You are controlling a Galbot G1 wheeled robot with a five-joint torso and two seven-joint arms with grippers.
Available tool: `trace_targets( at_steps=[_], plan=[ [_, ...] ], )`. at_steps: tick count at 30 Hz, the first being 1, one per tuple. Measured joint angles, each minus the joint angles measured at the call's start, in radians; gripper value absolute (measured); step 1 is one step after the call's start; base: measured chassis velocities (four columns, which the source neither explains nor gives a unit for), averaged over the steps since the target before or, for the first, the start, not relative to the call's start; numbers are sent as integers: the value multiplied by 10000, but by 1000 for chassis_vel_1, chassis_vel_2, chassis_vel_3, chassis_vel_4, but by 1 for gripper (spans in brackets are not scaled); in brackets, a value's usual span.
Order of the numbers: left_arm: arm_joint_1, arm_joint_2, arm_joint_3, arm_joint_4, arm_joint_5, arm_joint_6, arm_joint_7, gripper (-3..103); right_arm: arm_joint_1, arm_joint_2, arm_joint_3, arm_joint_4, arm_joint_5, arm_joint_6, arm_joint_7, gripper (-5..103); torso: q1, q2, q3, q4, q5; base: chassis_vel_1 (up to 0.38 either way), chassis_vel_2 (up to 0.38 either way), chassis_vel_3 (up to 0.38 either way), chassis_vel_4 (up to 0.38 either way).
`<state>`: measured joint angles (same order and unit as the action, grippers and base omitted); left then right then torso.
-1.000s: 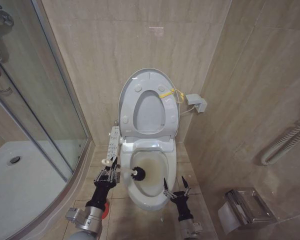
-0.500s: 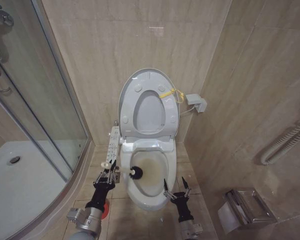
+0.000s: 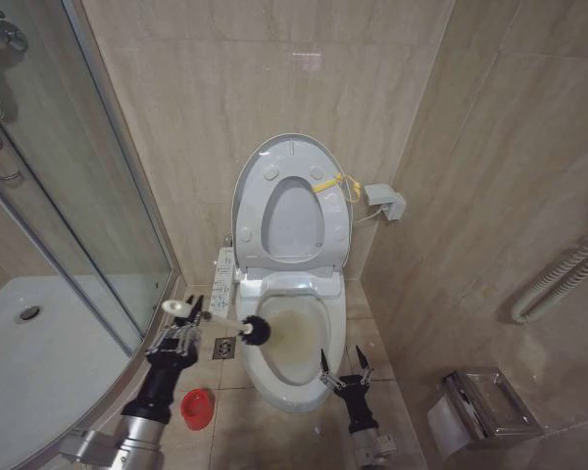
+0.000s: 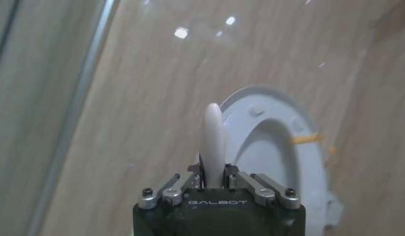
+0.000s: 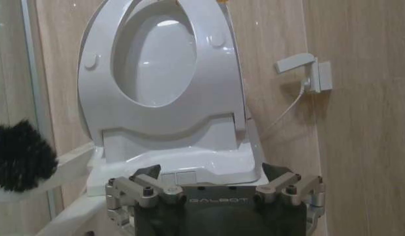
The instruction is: Open the toilet lid, clean the toilet bowl with a toilet brush, close the toilet lid, and flush.
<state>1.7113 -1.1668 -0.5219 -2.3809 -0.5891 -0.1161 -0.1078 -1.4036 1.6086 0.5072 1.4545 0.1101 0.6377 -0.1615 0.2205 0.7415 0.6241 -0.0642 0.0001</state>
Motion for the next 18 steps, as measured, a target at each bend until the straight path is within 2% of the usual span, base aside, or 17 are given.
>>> trace_targets(
  at_steps=[5, 8, 14, 17, 18],
  plan=[
    [332, 165, -242, -23, -18, 540, -578, 19, 53, 1, 2, -24, 45, -34, 13, 100, 0, 0, 0, 1, 0, 0, 0, 0, 0],
    [640, 377, -708, -38, 129, 870, -980, 19, 70, 0, -9, -35, 97, -43, 14, 100, 0, 0, 0, 1, -3, 0, 0, 0, 0],
    [952, 618, -1378, -87, 193, 1231, -1219, 19, 81, -6, -47, -67, 107, -43, 11, 100, 0, 0, 0, 1, -4, 0, 0, 0, 0],
    [929, 633, -1467, 264, 238, 1274, -1241, 19, 91, -10, -80, -68, 107, -42, 9, 100, 0, 0, 0, 1, -5, 0, 0, 0, 0],
    [796, 577, -1409, 764, 276, 1276, -1260, 19, 94, -11, -94, -67, 106, -42, 5, 100, 0, 0, 0, 1, -6, 0, 0, 0, 0]
  ],
)
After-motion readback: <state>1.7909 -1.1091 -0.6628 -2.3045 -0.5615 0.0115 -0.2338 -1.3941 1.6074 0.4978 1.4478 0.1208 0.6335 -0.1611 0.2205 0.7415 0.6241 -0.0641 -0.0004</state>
